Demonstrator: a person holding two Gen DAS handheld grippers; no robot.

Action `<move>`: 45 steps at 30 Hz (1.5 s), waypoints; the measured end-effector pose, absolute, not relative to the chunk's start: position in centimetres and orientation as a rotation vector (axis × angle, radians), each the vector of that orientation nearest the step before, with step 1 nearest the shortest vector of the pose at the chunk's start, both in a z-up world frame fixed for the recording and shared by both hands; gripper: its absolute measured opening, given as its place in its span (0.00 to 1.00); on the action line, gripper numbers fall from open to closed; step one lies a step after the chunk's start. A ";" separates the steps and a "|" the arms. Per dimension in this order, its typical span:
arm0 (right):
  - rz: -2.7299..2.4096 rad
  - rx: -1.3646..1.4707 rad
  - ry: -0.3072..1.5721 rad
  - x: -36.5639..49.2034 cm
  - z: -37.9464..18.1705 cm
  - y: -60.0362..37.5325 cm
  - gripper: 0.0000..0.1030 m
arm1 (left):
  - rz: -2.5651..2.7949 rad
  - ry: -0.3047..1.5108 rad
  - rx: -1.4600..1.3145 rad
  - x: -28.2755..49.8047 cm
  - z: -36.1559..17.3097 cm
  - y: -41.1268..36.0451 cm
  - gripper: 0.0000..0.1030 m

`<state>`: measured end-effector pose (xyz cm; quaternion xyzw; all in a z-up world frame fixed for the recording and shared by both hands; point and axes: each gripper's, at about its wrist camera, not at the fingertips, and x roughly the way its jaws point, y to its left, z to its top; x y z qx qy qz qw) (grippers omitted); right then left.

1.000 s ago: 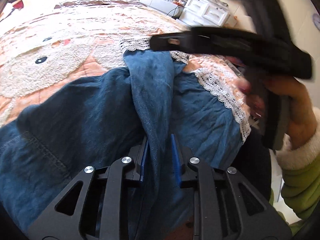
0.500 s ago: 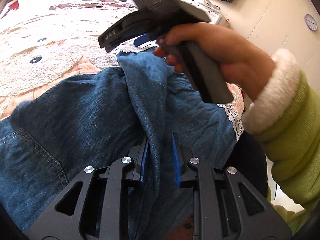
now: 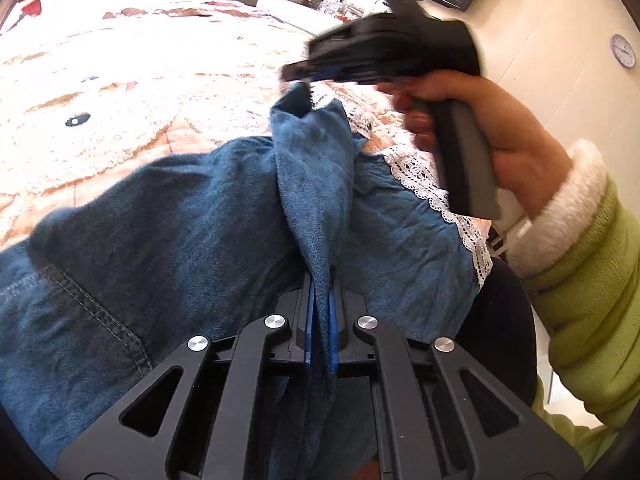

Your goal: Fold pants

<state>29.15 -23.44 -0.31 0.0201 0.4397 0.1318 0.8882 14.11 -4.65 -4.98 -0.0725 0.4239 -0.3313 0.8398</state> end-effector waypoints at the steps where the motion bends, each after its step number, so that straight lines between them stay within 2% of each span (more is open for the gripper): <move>1: 0.276 0.070 0.891 28.3 0.5 -24.4 0.08 | -0.704 0.894 -0.154 14.1 -4.8 -4.5 0.00; 9: 0.239 0.237 0.747 21.9 4.8 -31.2 0.07 | -0.661 0.851 -0.107 13.1 -3.7 -3.2 0.00; 14: 0.231 0.336 0.730 17.8 4.9 -34.6 0.07 | -0.666 0.818 -0.098 12.7 -3.1 -2.4 0.00; 25: 0.184 0.510 0.795 8.3 0.4 -39.4 0.07 | -0.730 0.765 0.017 10.7 -2.0 -3.9 0.00; 35: 0.189 0.546 0.889 4.8 -3.2 -40.0 0.07 | -0.758 0.771 0.100 7.8 -2.7 -4.6 0.00; 40: 0.201 0.593 0.893 4.0 -3.9 -41.0 0.16 | -0.749 0.777 0.125 6.7 -3.3 -5.0 0.00; 42: 0.211 0.627 0.881 4.0 -4.0 -41.4 0.21 | -0.744 0.777 0.130 6.4 -3.5 -5.1 0.00; 43: 0.208 0.637 0.876 4.0 -4.0 -41.6 0.27 | -0.741 0.779 0.133 6.4 -3.6 -5.1 0.00; 45: 0.203 0.631 0.876 4.2 -4.0 -41.8 0.30 | -0.736 0.784 0.139 6.3 -3.7 -5.2 0.00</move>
